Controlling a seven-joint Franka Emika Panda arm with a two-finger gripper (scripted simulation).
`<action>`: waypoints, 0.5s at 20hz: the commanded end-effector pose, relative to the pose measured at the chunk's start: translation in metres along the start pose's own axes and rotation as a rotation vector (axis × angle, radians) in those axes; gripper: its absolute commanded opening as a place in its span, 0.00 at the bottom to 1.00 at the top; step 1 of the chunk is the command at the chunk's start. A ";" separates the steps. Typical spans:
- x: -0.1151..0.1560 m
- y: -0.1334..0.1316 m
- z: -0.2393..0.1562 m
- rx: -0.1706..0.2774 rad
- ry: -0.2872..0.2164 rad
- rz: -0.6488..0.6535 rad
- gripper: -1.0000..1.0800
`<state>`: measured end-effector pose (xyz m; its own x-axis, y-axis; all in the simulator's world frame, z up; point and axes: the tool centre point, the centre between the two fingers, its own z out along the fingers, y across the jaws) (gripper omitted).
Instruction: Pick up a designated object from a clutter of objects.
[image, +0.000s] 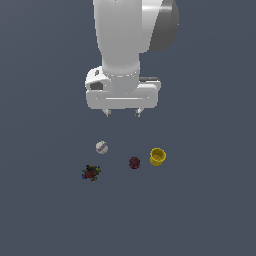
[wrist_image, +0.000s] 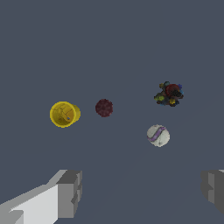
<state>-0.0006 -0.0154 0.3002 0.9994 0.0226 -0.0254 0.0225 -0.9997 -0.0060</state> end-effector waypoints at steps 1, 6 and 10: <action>0.000 0.000 0.000 0.000 0.000 0.000 0.96; -0.005 0.001 0.003 -0.012 -0.019 0.001 0.96; -0.010 0.001 0.003 -0.021 -0.033 0.008 0.96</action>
<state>-0.0087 -0.0164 0.2974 0.9984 0.0168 -0.0538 0.0175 -0.9998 0.0123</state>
